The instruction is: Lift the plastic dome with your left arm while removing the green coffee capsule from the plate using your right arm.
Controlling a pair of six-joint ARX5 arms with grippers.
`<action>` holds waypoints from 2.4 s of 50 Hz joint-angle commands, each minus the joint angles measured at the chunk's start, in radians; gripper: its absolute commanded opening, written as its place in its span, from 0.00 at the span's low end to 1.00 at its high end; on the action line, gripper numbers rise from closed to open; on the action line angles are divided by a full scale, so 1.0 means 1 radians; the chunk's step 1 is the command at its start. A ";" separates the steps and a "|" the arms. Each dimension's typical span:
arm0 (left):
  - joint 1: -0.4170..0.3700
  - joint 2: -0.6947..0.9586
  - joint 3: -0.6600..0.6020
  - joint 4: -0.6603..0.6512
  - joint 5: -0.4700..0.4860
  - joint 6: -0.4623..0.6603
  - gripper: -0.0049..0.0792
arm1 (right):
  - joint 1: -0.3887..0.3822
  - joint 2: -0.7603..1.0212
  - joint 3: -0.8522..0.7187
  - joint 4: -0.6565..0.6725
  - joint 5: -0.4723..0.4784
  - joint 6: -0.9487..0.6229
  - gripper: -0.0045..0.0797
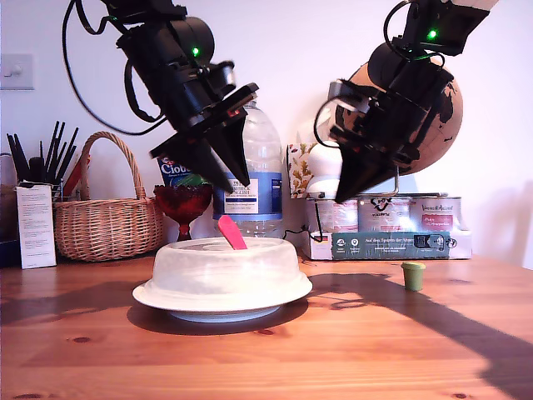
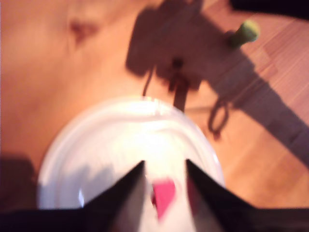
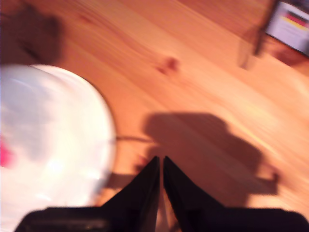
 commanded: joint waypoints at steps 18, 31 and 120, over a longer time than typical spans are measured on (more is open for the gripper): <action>0.050 0.000 -0.016 0.282 0.061 0.026 0.04 | 0.005 -0.032 0.001 0.129 -0.062 0.029 0.04; 0.068 -0.012 -0.030 0.286 0.110 0.026 0.04 | 0.008 -0.173 -0.159 0.277 0.005 0.065 0.04; -0.067 -1.154 -0.946 0.619 0.035 -0.063 0.04 | 0.431 -1.174 -0.695 0.139 0.253 0.237 0.04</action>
